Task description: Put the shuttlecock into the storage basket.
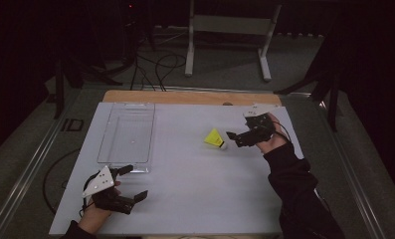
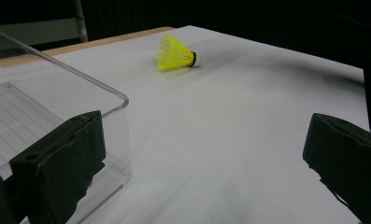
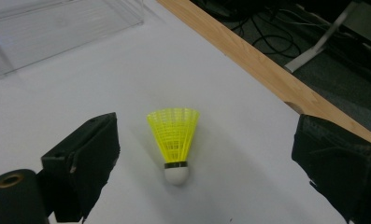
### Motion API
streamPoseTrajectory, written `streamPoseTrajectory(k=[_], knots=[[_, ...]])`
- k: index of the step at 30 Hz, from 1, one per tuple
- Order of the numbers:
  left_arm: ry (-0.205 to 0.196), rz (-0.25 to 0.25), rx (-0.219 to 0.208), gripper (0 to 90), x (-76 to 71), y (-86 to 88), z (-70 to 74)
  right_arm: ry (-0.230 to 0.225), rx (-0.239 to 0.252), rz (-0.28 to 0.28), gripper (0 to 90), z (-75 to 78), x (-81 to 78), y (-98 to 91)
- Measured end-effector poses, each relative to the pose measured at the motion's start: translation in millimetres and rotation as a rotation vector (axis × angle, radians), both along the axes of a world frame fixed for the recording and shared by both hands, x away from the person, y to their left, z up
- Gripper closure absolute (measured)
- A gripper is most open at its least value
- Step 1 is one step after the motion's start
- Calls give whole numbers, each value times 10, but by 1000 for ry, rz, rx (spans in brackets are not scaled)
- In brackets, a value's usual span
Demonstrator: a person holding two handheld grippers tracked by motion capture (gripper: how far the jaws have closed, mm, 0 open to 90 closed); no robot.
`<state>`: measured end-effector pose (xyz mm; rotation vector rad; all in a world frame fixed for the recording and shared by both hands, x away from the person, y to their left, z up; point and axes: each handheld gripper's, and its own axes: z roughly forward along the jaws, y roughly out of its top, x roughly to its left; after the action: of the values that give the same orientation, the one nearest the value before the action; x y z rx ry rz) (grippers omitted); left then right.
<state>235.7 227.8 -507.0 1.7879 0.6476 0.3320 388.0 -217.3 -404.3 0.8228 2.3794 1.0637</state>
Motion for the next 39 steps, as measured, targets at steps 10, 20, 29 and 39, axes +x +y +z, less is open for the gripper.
streamPoseTrajectory(k=[10, 20, 29, 39], knots=[[-1, 0, 2, 1, -2, 1, -1, 28, -9, 2, 78, -69, 126, 57], [-1, -2, 2, 1, -3, 1, -1, 59, 19, 5, 78, -173, 199, 68], [1, -4, 3, 0, -5, -4, -4, 79, -6, 11, 78, -275, 244, 96], [2, -7, 4, 1, -6, -6, -4, 143, -37, 48, 78, -423, 284, 147]])
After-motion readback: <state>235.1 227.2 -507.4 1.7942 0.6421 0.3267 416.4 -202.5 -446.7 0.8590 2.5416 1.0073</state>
